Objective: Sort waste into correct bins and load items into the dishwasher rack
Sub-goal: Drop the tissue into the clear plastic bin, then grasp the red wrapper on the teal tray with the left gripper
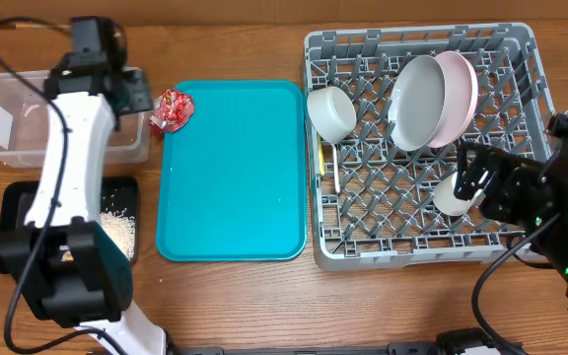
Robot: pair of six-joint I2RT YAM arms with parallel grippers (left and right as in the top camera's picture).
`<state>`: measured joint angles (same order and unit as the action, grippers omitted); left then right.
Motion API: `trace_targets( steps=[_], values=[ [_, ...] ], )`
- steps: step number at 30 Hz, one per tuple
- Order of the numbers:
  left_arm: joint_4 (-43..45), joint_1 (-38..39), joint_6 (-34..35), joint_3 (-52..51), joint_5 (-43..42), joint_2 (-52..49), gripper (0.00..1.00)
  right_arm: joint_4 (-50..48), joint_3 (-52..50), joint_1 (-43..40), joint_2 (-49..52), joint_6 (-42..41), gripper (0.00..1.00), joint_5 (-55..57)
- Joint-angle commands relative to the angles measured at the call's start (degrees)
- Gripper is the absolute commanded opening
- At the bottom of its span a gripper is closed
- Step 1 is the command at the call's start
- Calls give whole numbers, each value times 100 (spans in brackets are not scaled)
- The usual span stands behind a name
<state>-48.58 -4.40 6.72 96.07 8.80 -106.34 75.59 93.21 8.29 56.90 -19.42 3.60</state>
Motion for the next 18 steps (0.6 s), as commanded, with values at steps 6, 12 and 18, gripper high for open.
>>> trace_targets(
  steps=[6, 12, 18],
  values=[
    [997, 1320, -859, 192, 579, -682, 75, -350, 13, 4, -24, 13, 100, -35],
    [1615, 1187, -935, 192, 772, -1626, 79, -352, 13, 4, 59, -11, 100, -387],
    [2109, 1080, -1257, 192, 1032, -2000, 79, -343, 13, 4, 179, -11, 100, -675]
  ],
)
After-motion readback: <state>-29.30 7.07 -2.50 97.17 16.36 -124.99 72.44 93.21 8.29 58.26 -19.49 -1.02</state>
